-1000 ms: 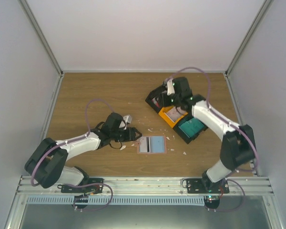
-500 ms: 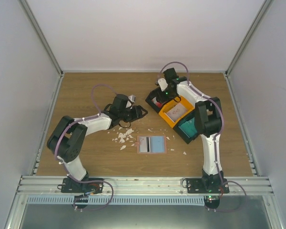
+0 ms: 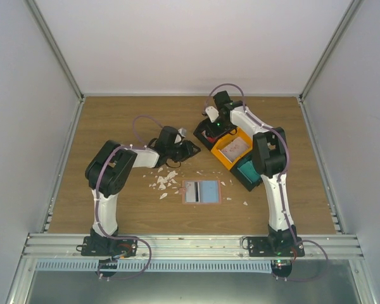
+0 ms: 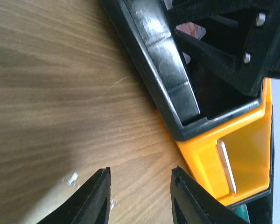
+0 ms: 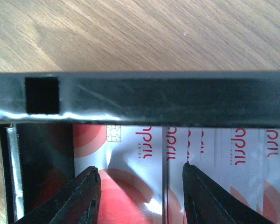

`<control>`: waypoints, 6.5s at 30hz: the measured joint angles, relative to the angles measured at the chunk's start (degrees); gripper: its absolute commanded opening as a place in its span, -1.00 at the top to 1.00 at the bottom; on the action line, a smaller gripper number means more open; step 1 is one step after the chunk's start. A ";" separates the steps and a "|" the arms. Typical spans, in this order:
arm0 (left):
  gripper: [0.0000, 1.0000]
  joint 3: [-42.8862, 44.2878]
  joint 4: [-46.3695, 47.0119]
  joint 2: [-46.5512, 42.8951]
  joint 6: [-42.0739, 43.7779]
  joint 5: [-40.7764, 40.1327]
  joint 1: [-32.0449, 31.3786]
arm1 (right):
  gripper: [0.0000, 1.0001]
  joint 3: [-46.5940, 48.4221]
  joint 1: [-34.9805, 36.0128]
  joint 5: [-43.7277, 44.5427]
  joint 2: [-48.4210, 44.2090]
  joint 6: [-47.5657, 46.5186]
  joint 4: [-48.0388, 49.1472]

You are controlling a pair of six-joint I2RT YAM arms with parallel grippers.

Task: Put the credit cards into the card holder
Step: Pick up the credit card from the storage box.

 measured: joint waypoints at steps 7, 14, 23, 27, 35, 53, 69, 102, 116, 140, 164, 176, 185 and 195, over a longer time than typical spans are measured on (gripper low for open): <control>0.45 3.48 4.00 5.01 -1.53 1.36 -0.15 | 0.15 1.81 0.42 -1.36 0.96 -0.85 -2.10; 0.49 6.60 4.81 8.83 -2.43 1.60 -1.60 | 0.34 2.51 0.39 -4.24 1.33 -1.55 -4.26; 0.50 8.90 2.97 10.54 -1.79 3.48 -1.70 | 0.46 3.10 -0.52 -7.32 1.38 -1.44 -4.48; 0.50 9.11 2.62 10.62 -1.75 4.00 -1.77 | 0.47 2.62 -0.61 -8.83 0.42 -1.55 -4.48; 0.50 9.25 2.49 10.62 -1.70 3.89 -1.90 | 0.46 -2.45 0.17 -12.72 -5.51 -1.55 -4.85; 0.47 9.33 2.51 10.60 -0.33 2.60 -1.97 | 0.19 -5.70 0.74 -13.88 -6.56 -1.01 -4.61; 0.46 3.54 -0.48 1.07 1.88 -9.49 -1.86 | -0.07 -1.09 5.25 -2.97 -4.90 -2.93 -4.28; 0.47 -2.60 -1.14 -4.26 1.49 -17.00 1.03 | 0.43 -1.14 5.73 -2.29 -3.67 -3.28 -6.01; 0.47 -2.60 -1.11 -4.26 1.49 -16.06 1.11 | 0.46 -2.95 5.73 -3.45 -5.68 -3.30 -5.97; 0.47 -2.60 -1.01 -3.37 1.51 -14.53 1.11 | 0.79 -4.22 5.18 -5.70 -8.26 -3.56 -5.75; 0.44 -2.60 -0.96 -3.32 1.66 -13.38 1.11 | 0.99 -4.85 4.22 -5.40 -8.39 -3.19 -3.48; 0.13 -2.60 3.30 -3.30 2.34 -8.87 1.11 | 0.99 -6.84 3.10 -2.25 -14.23 -1.29 -0.63; -0.15 -2.60 7.67 -3.30 3.10 -3.98 1.11 | 0.99 -8.59 0.59 -3.67 -15.56 1.55 2.16; -0.42 -2.56 13.16 -3.30 3.26 1.95 1.11 | 0.99 -11.45 -3.39 -9.09 -21.07 5.92 5.92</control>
